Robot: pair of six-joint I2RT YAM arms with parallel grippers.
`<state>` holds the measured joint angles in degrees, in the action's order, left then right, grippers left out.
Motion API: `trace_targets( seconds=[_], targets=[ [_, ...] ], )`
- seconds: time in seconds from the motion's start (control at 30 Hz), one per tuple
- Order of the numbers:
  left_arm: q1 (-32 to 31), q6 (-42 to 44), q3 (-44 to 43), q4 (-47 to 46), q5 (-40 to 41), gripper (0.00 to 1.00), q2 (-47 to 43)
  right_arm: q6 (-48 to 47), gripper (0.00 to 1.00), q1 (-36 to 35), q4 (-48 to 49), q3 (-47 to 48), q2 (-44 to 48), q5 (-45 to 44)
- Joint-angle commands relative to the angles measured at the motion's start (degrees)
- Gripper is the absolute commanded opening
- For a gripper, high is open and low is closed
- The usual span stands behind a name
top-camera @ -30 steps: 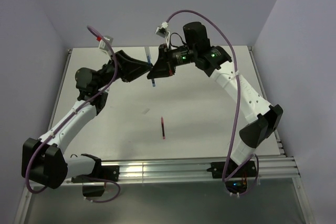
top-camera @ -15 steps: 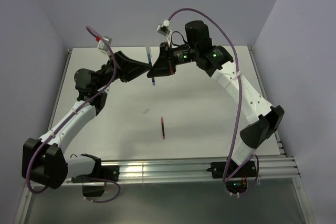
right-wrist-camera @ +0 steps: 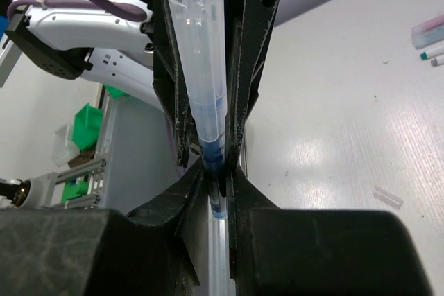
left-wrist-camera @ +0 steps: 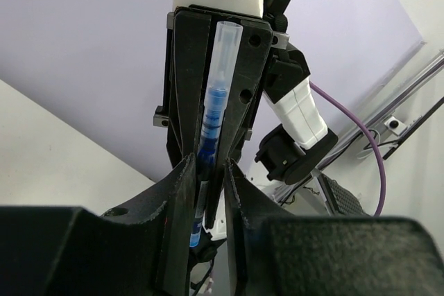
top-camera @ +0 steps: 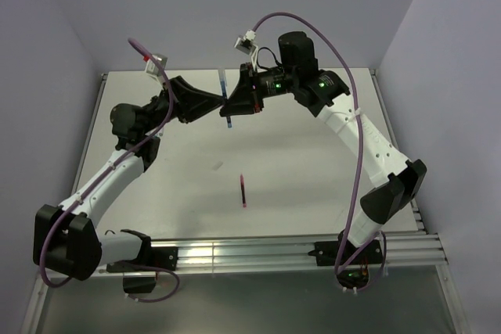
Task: Insert the pens into the pen caps
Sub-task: Press the pen cap onto the pen, then place the pen at the center of the board.
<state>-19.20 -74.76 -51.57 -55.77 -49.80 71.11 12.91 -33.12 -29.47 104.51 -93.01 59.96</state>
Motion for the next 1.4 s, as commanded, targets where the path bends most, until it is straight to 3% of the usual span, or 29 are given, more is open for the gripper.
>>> trace_targets(
  seconds=[0.0, 0.17, 1.13, 1.37],
  targets=[
    [-1.45, -2.67, -0.64, -4.96, -8.56, 0.28, -0.62, -1.39, 0.0, 0.78, 6.71, -0.1, 1.43, -4.24],
    [-1.45, -3.02, -1.43, -5.49, -8.65, 0.38, -0.27, -0.87, 0.0, 0.6, 6.8, -0.27, 0.64, -3.19],
    [-0.4, 6.29, -3.97, 7.6, -6.89, 0.45, -0.27, -0.95, 0.0, -1.68, 6.71, -4.4, 3.71, -2.13],
    [0.66, 5.76, -5.03, 6.81, -6.36, 0.45, 0.25, -0.78, 0.0, -1.68, 6.71, -4.93, 3.89, -1.78]
  ],
)
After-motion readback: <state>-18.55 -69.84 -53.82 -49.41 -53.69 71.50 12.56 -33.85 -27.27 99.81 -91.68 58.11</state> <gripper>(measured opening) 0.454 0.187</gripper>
